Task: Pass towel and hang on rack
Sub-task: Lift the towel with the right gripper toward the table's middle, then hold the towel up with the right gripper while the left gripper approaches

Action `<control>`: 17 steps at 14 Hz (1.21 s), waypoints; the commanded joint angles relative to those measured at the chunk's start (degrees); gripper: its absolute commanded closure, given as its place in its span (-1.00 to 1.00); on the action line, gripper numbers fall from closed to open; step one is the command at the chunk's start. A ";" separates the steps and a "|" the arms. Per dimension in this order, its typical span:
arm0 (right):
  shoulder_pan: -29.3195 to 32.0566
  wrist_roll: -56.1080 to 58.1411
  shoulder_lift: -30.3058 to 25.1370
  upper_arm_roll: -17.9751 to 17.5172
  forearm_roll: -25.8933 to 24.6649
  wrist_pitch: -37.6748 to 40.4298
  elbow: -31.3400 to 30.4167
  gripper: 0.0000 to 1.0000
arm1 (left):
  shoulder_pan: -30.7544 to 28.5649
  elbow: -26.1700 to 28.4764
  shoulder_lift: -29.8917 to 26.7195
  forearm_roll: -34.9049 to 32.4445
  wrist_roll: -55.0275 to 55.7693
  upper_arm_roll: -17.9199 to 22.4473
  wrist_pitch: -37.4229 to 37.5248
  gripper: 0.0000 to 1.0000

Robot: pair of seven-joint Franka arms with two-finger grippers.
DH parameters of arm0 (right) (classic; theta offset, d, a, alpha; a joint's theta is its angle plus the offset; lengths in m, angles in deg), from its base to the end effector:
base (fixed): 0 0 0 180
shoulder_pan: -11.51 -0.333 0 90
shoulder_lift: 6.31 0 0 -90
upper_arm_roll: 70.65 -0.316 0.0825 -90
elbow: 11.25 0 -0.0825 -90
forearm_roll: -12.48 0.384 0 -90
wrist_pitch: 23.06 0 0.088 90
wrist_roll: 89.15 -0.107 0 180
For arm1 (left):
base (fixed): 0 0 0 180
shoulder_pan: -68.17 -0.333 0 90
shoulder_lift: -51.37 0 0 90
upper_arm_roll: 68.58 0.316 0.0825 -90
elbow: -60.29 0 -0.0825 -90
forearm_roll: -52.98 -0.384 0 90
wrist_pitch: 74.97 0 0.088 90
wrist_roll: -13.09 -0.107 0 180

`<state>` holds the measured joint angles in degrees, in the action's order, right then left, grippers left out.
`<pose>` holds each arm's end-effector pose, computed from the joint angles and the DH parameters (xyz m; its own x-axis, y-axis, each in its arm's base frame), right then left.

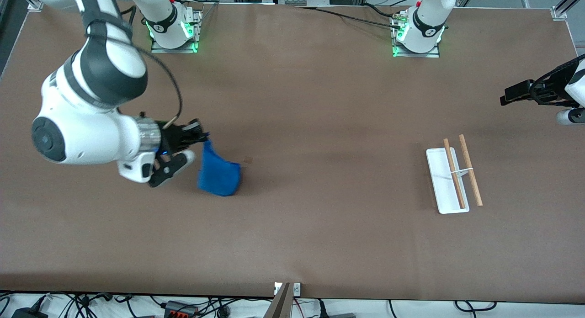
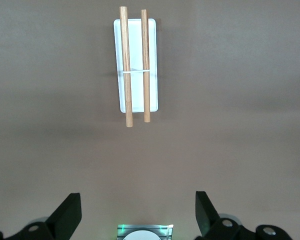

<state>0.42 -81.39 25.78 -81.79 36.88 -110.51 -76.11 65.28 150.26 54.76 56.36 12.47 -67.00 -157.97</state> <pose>0.6431 0.2729 0.4919 0.8698 0.4868 -0.0809 0.3808 -0.7663 -0.5174 0.5554 0.0361 0.5825 0.9821 0.0590 -0.1790 0.0706 -0.9957 0.0592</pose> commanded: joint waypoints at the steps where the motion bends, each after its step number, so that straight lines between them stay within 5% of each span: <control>1: -0.51 -10.61 0.52 -8.16 1.61 -5.52 4.30 1.00 | -0.18 -1.46 0.57 -0.47 -0.53 0.00 0.91 -1.00; 4: -3.14 -21.35 0.61 -15.74 1.52 -17.99 4.31 1.00 | -0.09 -1.37 0.65 -0.47 -0.53 0.00 1.00 -1.00; 11: -16.93 -39.37 1.57 -15.93 1.43 -44.88 3.96 1.00 | -0.53 -1.37 5.04 -1.09 -7.46 0.17 0.48 -1.00; 17: -23.18 -44.84 2.45 -15.57 -0.32 -56.50 2.90 1.00 | -1.15 -1.46 9.00 -0.47 -15.71 -0.35 0.56 -1.00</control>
<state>-21.02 -124.44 28.13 -97.76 37.54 -163.94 -73.12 64.39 150.27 62.80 56.35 0.78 -66.83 -158.03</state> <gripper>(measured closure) 0.991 0.000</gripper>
